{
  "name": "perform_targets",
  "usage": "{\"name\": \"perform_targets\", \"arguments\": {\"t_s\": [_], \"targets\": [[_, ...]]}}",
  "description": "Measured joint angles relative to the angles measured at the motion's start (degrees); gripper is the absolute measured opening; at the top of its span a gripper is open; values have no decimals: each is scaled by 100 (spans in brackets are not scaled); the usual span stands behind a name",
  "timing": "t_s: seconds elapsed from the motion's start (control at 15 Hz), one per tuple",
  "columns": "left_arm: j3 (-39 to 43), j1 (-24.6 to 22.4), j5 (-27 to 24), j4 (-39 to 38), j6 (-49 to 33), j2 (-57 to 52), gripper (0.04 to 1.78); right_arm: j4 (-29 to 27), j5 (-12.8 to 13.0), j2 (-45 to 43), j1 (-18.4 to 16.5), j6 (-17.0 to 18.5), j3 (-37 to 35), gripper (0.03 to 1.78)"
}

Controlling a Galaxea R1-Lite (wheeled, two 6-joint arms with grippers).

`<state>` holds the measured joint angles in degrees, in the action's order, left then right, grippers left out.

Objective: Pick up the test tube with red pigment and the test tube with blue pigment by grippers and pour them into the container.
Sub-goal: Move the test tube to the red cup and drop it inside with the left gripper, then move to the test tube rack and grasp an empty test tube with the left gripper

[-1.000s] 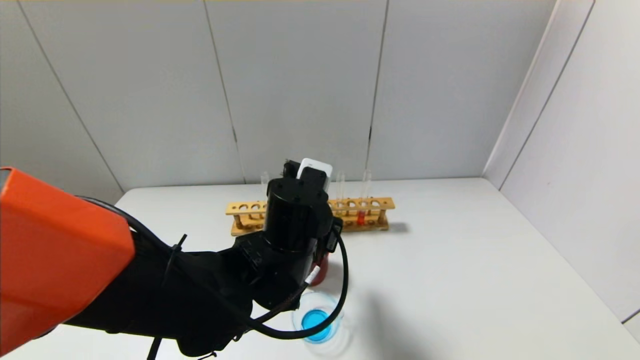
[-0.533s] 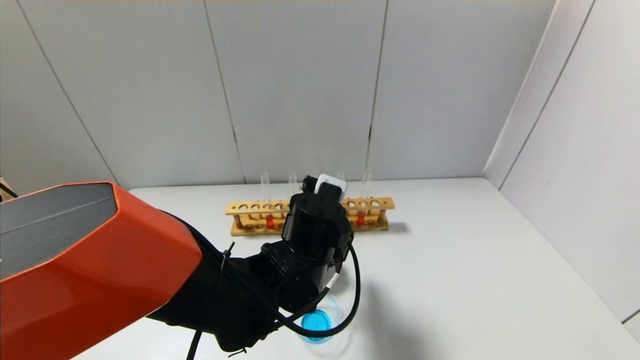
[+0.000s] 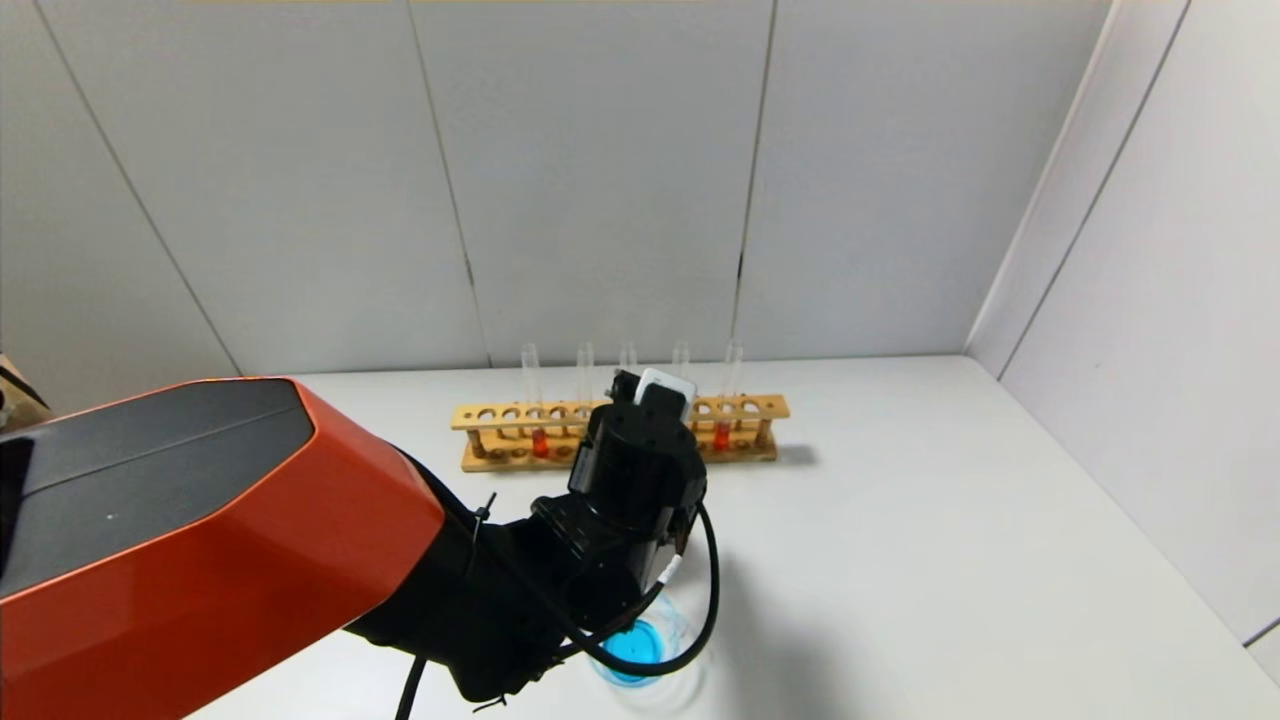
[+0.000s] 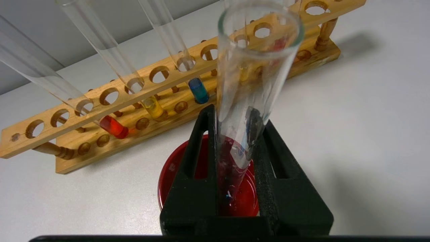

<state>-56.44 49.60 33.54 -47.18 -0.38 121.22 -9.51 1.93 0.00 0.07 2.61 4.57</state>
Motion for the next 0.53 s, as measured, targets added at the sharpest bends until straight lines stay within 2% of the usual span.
{"name": "perform_targets", "arguments": {"t_s": [0.13, 0.4, 0.53], "targets": [[0, -2, 0, 2, -4, 22, 58, 0, -2, 0, 0, 2, 0, 175], [2, 4, 0, 16, 5, 44, 125, 0, 0, 0, 0, 2, 0, 175], [0, 6, 6, 11, 17, 46, 151, 0, -2, 0, 0, 2, -2, 175]]}}
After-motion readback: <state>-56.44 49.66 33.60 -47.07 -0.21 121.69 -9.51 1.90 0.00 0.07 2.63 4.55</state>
